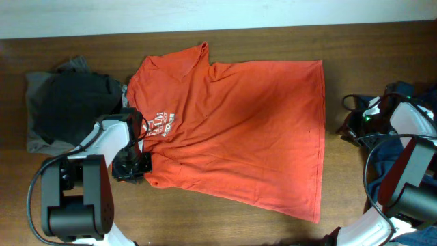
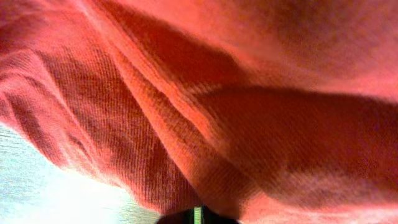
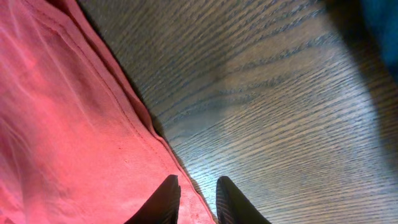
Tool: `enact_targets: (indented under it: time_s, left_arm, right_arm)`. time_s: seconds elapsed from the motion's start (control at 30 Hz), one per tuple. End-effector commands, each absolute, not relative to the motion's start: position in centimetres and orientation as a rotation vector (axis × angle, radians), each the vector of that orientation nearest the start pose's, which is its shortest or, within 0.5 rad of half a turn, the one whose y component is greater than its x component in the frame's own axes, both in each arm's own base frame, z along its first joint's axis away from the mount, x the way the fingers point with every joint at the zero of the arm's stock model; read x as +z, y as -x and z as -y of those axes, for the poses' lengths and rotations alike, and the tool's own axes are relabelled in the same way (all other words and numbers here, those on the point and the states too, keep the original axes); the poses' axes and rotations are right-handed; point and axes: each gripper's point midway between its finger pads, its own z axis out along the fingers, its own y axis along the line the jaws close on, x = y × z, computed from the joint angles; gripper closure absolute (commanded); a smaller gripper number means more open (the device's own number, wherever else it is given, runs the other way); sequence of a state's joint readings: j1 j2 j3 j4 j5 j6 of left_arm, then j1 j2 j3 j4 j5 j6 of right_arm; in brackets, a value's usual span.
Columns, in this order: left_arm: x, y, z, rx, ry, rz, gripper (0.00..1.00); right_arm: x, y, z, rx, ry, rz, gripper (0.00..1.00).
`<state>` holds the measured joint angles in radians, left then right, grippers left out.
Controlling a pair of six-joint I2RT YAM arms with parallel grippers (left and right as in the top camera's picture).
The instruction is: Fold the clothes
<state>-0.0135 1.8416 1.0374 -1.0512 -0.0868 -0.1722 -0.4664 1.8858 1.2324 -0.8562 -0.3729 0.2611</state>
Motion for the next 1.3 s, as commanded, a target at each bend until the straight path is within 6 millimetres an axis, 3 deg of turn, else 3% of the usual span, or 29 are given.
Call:
enact_targets:
  time_s: [0.0, 0.1, 0.17, 0.3, 0.37, 0.43, 0.63, 0.8, 0.93, 1.03, 1.1, 1.27]
  left_arm:
    - [1.2, -24.3, -1.4, 0.183, 0.263, -3.328, 1.00]
    - [4.3, -25.0, -1.4, 0.168, 0.252, -3.261, 1.00]
    - [8.5, -24.7, -1.4, 0.162, 0.242, -3.221, 1.00]
    - [14.3, -25.3, -1.4, 0.136, 0.242, -3.057, 1.00]
    - [16.5, -26.0, -1.4, 0.116, 0.241, -2.938, 1.00]
    - [17.2, -26.3, -1.4, 0.109, 0.240, -2.894, 1.00]
    - [16.2, -28.1, -1.4, 0.108, 0.234, -2.888, 1.00]
    - [13.7, -29.4, -1.4, 0.118, 0.235, -2.946, 0.96]
    - [12.8, -28.1, -2.0, 0.176, 0.241, -3.028, 1.00]
    - [12.9, -26.4, -2.9, 0.266, 0.244, -3.084, 1.00]
    - [12.9, -25.5, -2.9, 0.273, 0.247, -3.121, 1.00]
    - [12.9, -24.0, -3.2, 0.285, 0.268, -3.177, 1.00]
  right_arm:
    - [4.3, -34.4, 10.3, 0.552, -1.024, -2.766, 0.75]
    - [4.3, -34.4, 10.3, 0.552, -1.025, -2.768, 0.75]
    - [4.3, -34.3, 10.3, 0.553, -1.026, -2.770, 0.75]
    - [4.3, -34.3, 10.3, 0.552, -1.026, -2.770, 0.75]
    - [4.3, -34.3, 10.3, 0.552, -1.026, -2.769, 0.75]
    - [4.3, -34.3, 10.3, 0.553, -1.027, -2.770, 0.75]
    - [4.3, -34.2, 10.2, 0.556, -1.031, -2.776, 0.74]
    - [4.2, -33.3, 9.7, 0.569, -1.055, -2.809, 0.70]
    - [4.1, -32.2, 9.2, 0.582, -1.017, -2.865, 0.64]
    - [4.1, -31.4, 8.6, 0.599, -1.031, -2.899, 0.68]
    - [3.9, -30.9, 6.8, 0.669, -0.906, -2.949, 0.73]
    - [2.6, -28.1, 2.8, 0.732, -0.805, -3.097, 0.74]
